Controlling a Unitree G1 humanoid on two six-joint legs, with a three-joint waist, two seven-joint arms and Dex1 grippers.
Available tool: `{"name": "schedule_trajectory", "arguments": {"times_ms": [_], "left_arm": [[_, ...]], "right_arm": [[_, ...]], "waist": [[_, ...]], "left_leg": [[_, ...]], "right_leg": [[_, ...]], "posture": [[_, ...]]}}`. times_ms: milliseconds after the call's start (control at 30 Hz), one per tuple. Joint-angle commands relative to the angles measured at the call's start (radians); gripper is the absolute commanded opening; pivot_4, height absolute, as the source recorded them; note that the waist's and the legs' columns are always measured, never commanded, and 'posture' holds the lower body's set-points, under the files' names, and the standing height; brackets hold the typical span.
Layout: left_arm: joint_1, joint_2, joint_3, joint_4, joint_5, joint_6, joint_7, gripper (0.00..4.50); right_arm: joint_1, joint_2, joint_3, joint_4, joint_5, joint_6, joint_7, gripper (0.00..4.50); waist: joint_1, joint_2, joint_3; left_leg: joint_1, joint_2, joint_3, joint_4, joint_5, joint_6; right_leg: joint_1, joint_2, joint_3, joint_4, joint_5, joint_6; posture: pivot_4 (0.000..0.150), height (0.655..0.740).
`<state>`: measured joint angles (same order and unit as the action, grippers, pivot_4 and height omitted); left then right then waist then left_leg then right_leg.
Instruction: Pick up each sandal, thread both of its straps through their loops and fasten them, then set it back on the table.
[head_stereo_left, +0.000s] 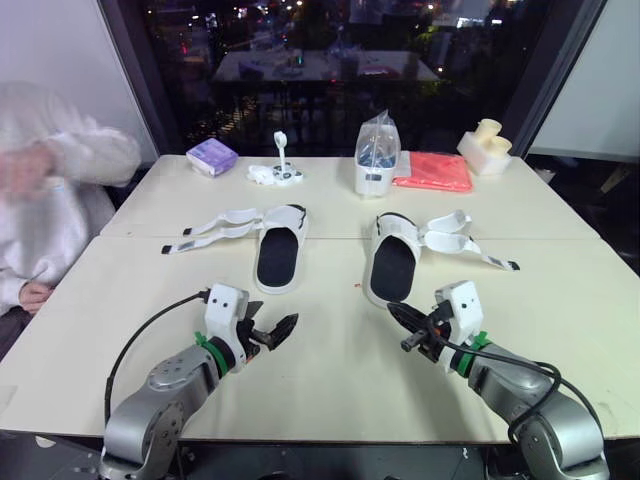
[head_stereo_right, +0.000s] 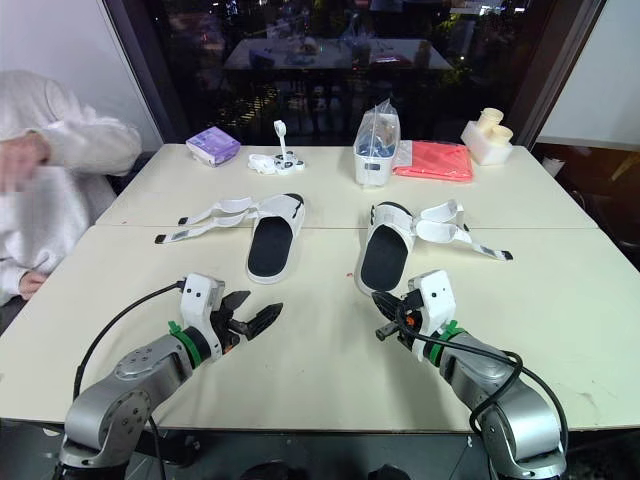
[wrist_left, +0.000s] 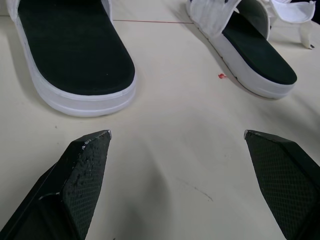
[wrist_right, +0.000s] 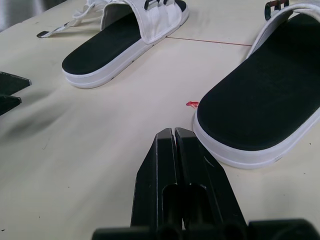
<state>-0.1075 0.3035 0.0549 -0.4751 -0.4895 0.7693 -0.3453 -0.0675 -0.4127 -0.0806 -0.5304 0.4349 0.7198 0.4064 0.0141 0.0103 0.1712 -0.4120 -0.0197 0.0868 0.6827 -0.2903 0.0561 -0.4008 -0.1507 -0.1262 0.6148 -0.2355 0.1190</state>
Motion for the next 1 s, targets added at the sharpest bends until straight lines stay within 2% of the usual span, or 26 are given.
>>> {"name": "schedule_trajectory", "arguments": {"times_ms": [33,967,1000], "left_arm": [[-0.01,0.019,0.005,-0.028,0.01,-0.035,-0.008,4.48],[-0.02,0.015,0.006,-0.043,-0.037,-0.01,-0.003,4.48],[-0.02,0.014,0.005,-0.044,-0.037,-0.01,-0.002,4.5]], "right_arm": [[-0.004,-0.013,0.003,-0.054,0.004,-0.012,0.003,0.0],[-0.019,-0.044,0.02,-0.055,-0.023,-0.019,-0.006,0.0],[-0.039,-0.039,0.014,-0.037,-0.043,-0.028,-0.027,0.25]], "waist": [[-0.001,0.0,0.0],[-0.001,0.0,0.0],[-0.001,0.0,0.0]], "left_leg": [[0.0,0.0,0.0,0.0,0.0,0.0],[0.0,0.0,0.0,0.0,0.0,0.0],[0.0,0.0,0.0,0.0,0.0,0.0]], "right_leg": [[0.0,0.0,0.0,0.0,0.0,0.0],[0.0,0.0,0.0,0.0,0.0,0.0],[0.0,0.0,0.0,0.0,0.0,0.0]], "posture": [[0.15,0.74],[0.15,0.74],[0.15,0.74]]}}
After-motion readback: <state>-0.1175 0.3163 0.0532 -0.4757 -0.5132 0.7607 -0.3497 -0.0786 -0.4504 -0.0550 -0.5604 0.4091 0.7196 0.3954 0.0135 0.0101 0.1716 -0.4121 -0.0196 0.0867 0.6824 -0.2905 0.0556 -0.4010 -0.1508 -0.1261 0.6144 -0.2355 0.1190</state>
